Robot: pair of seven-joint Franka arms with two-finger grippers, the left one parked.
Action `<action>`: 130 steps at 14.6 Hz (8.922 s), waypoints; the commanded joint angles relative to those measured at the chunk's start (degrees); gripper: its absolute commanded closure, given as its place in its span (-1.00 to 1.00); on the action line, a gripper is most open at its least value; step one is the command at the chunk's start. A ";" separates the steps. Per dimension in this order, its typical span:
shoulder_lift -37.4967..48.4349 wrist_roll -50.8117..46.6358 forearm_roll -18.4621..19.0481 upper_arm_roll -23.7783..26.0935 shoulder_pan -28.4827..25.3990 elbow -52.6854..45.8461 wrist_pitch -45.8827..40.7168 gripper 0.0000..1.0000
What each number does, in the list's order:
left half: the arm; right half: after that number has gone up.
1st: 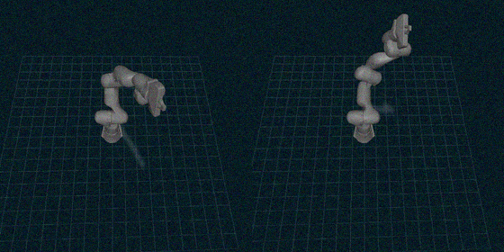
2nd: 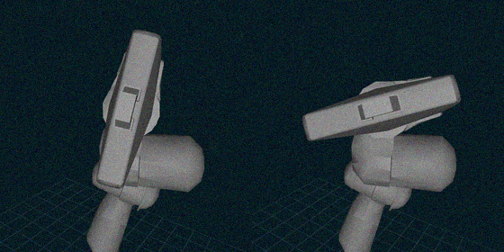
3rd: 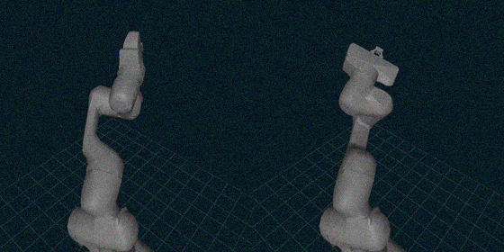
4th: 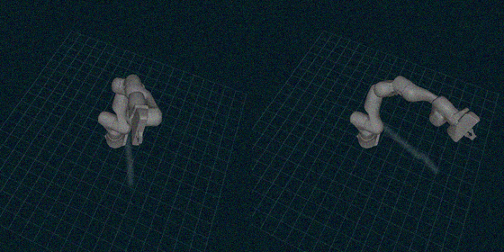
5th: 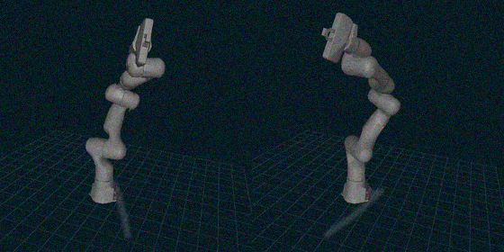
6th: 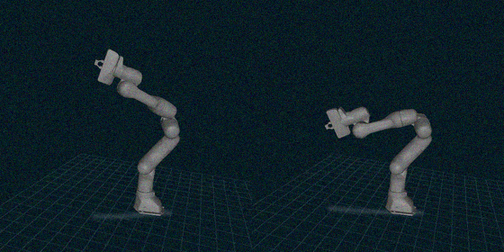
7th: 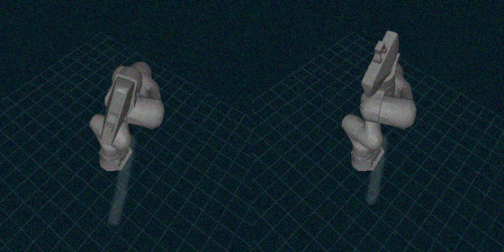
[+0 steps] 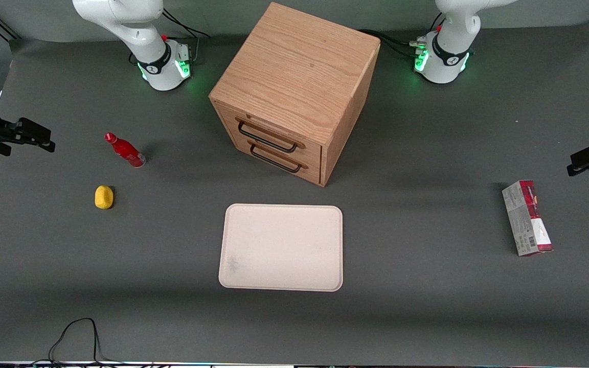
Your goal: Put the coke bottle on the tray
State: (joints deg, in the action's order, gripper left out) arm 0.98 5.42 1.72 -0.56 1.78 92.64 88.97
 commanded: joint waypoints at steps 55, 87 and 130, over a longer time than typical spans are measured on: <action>29.09 8.46 2.85 -10.24 -3.80 57.46 33.27 -1.00; 19.67 9.69 3.47 -13.41 -4.16 63.47 45.44 1.00; -34.73 -0.33 -0.57 0.65 -26.39 -44.03 -3.11 1.00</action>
State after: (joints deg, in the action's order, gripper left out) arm -31.96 5.85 0.81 -0.12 -24.59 51.62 85.07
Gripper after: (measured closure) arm 0.670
